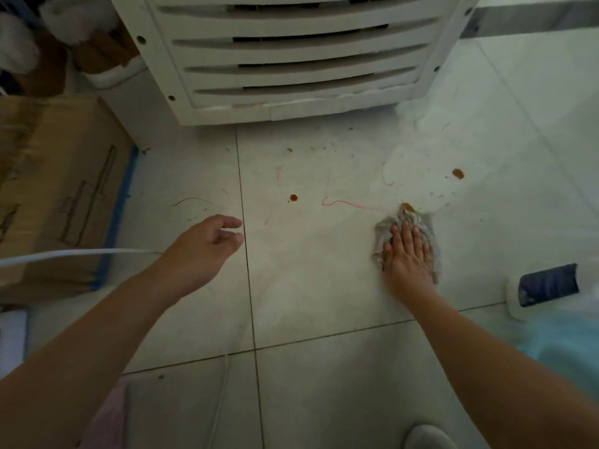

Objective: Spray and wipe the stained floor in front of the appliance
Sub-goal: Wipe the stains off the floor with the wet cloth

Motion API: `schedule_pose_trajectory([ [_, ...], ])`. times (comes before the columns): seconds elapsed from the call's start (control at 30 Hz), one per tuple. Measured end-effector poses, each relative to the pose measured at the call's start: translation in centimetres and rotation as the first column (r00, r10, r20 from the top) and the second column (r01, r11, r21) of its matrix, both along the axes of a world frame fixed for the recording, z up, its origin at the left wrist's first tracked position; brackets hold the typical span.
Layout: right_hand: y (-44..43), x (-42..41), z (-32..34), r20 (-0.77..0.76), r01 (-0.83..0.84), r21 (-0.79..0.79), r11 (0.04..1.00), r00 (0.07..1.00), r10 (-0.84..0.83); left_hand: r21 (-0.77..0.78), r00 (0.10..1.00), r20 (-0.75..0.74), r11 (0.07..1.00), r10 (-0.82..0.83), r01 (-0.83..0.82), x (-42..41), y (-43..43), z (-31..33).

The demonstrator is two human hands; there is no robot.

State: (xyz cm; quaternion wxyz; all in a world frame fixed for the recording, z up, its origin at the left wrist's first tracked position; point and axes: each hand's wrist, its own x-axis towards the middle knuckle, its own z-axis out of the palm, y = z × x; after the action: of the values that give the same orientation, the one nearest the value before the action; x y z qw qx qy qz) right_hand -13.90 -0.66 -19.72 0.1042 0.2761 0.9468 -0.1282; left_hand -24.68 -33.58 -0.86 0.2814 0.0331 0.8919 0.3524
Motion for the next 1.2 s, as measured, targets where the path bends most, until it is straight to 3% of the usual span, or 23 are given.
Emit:
schedule_pose_trajectory([
  [0.2, 3.7, 2.4, 0.7, 0.028, 0.119, 0.015, 0.993, 0.992, -0.12, 0.295, 0.968, 0.085, 0.922, 0.236, -0.25, -1.0, 2.9, -0.5],
  [0.47, 3.6, -0.6, 0.8, 0.076, 0.166, -0.024, 0.986, 0.984, -0.164, 0.267, 0.986, -0.059, 0.955, 0.153, -0.132, -1.7, 7.5, -2.8],
  [0.67, -0.2, -8.7, 0.7, 0.061, 0.008, -0.1, 0.995, 0.998, -0.001, 0.01, 0.95, -0.25, 0.981, -0.187, 0.195, -2.6, 6.3, -0.1],
  [0.83, -7.1, -13.6, 1.1, -0.013, -0.189, -0.118, 0.975, 0.982, 0.189, -0.161, 0.929, -0.24, 0.955, -0.281, 0.247, -6.0, 3.7, 3.2],
  [1.07, -19.9, -18.4, -0.6, -0.118, -0.48, -0.041, 0.876, 0.873, 0.473, -0.066, 0.975, -0.193, 0.993, -0.106, 0.094, -5.8, 0.7, 0.5],
  [1.2, -25.2, -19.1, -1.0, -0.141, -0.545, -0.042, 0.838, 0.833, 0.535, -0.087, 0.98, -0.177, 0.991, 0.086, -0.103, -4.3, -3.2, -0.2],
])
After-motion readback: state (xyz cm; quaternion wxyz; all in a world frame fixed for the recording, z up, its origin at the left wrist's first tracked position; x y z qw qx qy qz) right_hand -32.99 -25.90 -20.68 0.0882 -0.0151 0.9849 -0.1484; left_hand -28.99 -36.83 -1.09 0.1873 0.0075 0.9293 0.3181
